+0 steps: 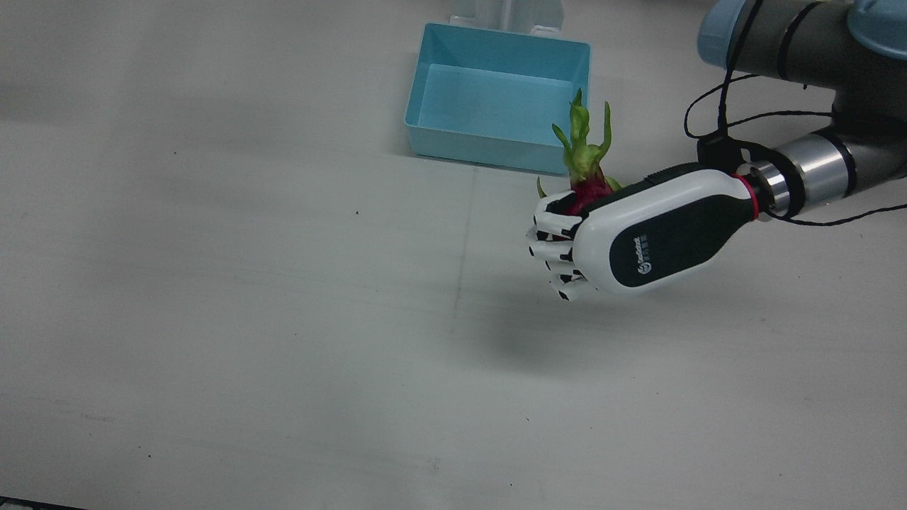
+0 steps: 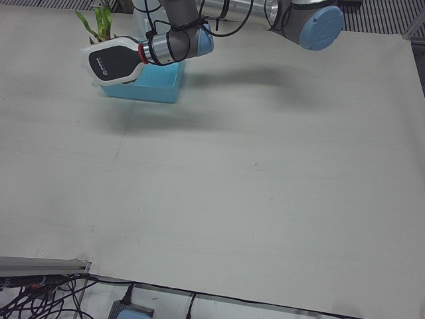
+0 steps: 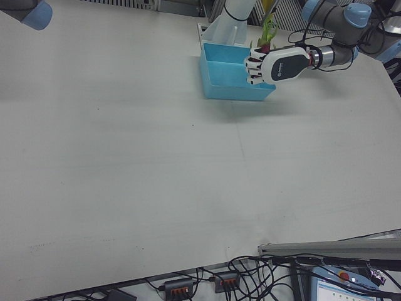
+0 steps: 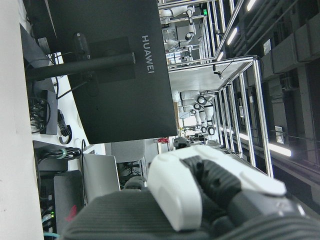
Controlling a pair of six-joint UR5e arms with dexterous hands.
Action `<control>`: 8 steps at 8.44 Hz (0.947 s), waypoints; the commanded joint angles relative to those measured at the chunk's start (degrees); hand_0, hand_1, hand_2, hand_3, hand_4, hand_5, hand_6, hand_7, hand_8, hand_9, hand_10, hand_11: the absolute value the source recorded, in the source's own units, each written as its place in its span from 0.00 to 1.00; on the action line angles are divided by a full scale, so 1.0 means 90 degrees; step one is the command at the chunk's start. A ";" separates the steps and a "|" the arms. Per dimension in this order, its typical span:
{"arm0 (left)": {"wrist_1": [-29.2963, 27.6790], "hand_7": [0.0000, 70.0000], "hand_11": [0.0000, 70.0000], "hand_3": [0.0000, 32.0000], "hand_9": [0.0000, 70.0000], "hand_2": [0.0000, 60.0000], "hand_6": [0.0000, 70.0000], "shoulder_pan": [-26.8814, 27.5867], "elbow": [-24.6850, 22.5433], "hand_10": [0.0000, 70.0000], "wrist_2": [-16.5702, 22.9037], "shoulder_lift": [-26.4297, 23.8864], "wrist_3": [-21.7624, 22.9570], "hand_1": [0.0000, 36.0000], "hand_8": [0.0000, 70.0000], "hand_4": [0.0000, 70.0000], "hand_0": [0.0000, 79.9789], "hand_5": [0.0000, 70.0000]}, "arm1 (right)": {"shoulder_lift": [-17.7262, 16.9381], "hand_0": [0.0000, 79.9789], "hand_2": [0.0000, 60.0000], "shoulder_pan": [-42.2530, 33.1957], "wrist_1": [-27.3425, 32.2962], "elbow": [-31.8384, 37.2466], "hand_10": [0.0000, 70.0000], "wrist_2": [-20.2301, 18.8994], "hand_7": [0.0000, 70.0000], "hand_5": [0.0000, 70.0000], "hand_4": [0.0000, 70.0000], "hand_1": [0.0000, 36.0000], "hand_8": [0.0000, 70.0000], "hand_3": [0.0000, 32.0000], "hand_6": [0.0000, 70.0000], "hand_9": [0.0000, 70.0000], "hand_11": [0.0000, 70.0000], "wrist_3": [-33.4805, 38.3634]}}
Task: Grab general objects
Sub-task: 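Lift the dragon fruit and carry it over the blue tray, then lower the fruit into the tray and open the left hand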
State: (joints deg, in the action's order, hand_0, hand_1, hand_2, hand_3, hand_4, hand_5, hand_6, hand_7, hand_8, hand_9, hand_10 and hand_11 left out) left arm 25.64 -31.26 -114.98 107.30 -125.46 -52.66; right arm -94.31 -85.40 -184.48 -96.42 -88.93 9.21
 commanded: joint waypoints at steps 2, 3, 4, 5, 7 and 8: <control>-0.0582 1.00 1.00 0.00 1.00 1.00 1.00 0.0756 -0.0281 1.00 0.0069 0.0141 0.0060 0.88 1.00 1.00 1.00 1.00 | 0.0000 0.00 0.00 -0.0004 0.0000 0.0000 0.00 0.0008 0.00 0.00 0.00 0.00 0.00 0.00 0.00 0.00 0.00 0.0002; -0.0767 1.00 1.00 0.00 1.00 1.00 1.00 0.0855 -0.0339 1.00 0.0060 0.0412 0.0060 0.88 1.00 1.00 1.00 1.00 | 0.0000 0.00 0.00 -0.0004 0.0000 0.0000 0.00 0.0008 0.00 0.00 0.00 0.00 0.00 0.00 0.00 0.00 0.00 0.0002; -0.0972 1.00 1.00 0.00 1.00 1.00 1.00 0.0846 -0.0437 1.00 0.0021 0.0724 0.0070 0.80 1.00 1.00 1.00 1.00 | 0.0000 0.00 0.00 0.0006 0.0000 0.0000 0.00 -0.0001 0.00 0.00 0.00 0.00 0.00 0.00 0.00 0.00 0.00 0.0002; -0.1013 0.69 0.53 0.00 0.54 0.26 0.45 0.0836 -0.0428 0.34 -0.0008 0.0873 0.0070 0.98 0.39 0.69 1.00 1.00 | 0.0000 0.00 0.00 0.0006 0.0000 0.0000 0.00 -0.0001 0.00 0.00 0.00 0.00 0.00 0.00 0.00 0.00 0.00 0.0002; -0.1218 0.14 0.26 0.43 0.12 0.00 0.05 0.0817 -0.0447 0.14 -0.0047 0.1001 0.0089 0.92 0.07 0.00 1.00 0.80 | 0.0000 0.00 0.00 -0.0004 0.0000 0.0000 0.00 -0.0001 0.00 0.00 0.00 0.00 0.00 0.00 0.00 0.00 0.00 0.0002; -0.1228 0.12 0.20 0.44 0.10 0.00 0.03 0.0807 -0.0457 0.10 -0.0038 0.1001 0.0128 0.83 0.05 0.00 1.00 0.74 | 0.0000 0.00 0.00 -0.0004 0.0000 0.0000 0.00 0.0008 0.00 0.00 0.00 0.00 0.00 0.00 0.00 0.00 0.00 0.0002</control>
State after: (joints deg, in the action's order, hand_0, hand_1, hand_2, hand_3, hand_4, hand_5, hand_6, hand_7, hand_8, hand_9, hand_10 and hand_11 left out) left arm 15.40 -23.84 -118.89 107.05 -117.06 -51.94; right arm -94.31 -85.40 -184.51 -96.42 -88.94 9.23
